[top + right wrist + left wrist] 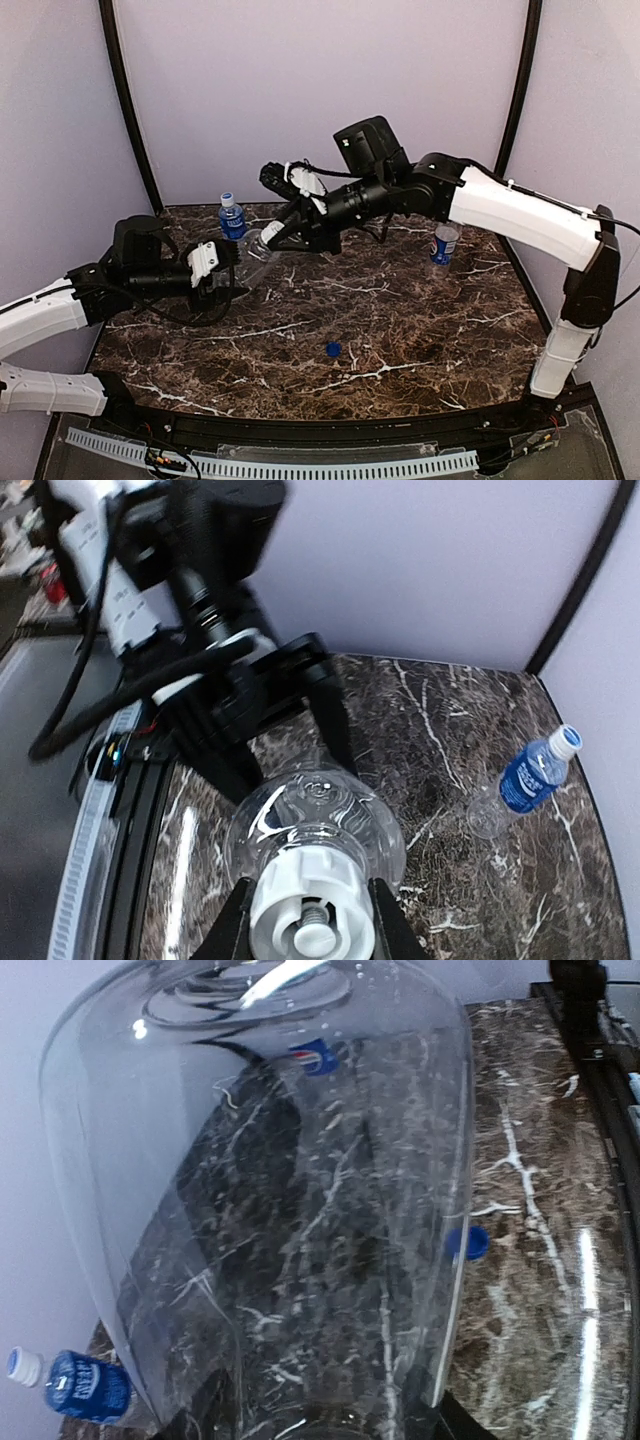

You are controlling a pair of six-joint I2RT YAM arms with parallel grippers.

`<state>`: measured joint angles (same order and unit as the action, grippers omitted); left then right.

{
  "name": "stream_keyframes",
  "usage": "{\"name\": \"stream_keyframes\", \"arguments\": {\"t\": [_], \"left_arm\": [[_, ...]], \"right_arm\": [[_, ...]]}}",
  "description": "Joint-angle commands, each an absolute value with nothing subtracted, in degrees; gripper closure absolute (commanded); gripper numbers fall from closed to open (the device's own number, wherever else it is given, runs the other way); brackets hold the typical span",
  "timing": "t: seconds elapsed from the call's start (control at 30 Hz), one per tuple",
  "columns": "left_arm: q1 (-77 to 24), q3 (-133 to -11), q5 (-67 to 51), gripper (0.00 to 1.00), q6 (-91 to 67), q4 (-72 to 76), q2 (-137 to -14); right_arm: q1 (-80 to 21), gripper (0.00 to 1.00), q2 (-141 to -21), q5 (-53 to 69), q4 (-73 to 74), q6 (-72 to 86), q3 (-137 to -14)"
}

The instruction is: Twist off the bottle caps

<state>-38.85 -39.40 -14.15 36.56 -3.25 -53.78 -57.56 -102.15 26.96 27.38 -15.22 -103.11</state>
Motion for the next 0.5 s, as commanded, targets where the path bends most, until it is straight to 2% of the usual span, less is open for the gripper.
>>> {"name": "stream_keyframes", "arguments": {"t": [0.0, 0.13, 0.33, 0.37, 0.47], "left_arm": [[-39.6, -42.9, -40.4, 0.64, 32.0, -14.0, -53.9], [-39.6, -42.7, -44.4, 0.67, 27.2, -13.3, -54.5], [-39.6, -43.2, -44.7, 0.67, 27.1, -13.1, -55.1], [-39.6, -43.2, -44.5, 0.67, 27.1, -12.9, -55.1], [-39.6, -42.8, -42.9, 0.68, 27.0, -12.4, -54.7]], "right_arm": [[-62.3, 1.0, -99.4, 39.5, 36.8, -46.4, -102.6], [-65.1, 1.0, -100.4, 32.7, 44.2, -60.3, -104.7], [-66.6, 1.0, -102.1, 23.8, 49.5, -68.9, -108.0], [-66.7, 0.98, -101.9, 23.5, 49.0, -69.0, -107.8], [-66.7, 0.79, -100.3, 23.0, 45.1, -65.7, -105.9]]}}
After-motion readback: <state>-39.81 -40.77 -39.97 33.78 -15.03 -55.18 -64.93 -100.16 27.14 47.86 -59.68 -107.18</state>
